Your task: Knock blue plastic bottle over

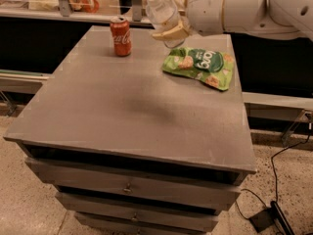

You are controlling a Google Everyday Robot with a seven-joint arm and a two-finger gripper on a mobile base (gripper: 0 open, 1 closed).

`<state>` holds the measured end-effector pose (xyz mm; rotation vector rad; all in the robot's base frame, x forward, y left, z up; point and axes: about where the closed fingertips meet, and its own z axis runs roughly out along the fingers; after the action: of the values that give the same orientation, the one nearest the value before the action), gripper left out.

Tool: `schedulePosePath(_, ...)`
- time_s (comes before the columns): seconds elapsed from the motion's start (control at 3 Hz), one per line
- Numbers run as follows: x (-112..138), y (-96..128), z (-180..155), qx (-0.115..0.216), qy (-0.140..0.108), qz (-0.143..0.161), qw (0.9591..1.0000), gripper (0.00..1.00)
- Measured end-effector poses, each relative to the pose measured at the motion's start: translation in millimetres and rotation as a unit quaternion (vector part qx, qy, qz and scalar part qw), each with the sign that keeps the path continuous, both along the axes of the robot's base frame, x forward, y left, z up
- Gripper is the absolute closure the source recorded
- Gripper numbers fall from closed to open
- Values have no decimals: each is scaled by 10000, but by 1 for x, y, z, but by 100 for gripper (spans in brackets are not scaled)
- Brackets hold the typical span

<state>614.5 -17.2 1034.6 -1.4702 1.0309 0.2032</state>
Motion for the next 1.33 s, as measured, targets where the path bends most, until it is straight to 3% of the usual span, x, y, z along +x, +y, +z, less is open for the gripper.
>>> schedulePosePath(0.33,-7,11,-4,-88,-2,364,9993,100)
schedulePosePath(0.67,-22,40,-10,-386,-186,1357,9898,100)
schedulePosePath(1.0,-45,59,-22,-955,-222,2163,9714,100)
schedulePosePath(1.33,-65,71,-43,-1873,-26,2543,9488,100)
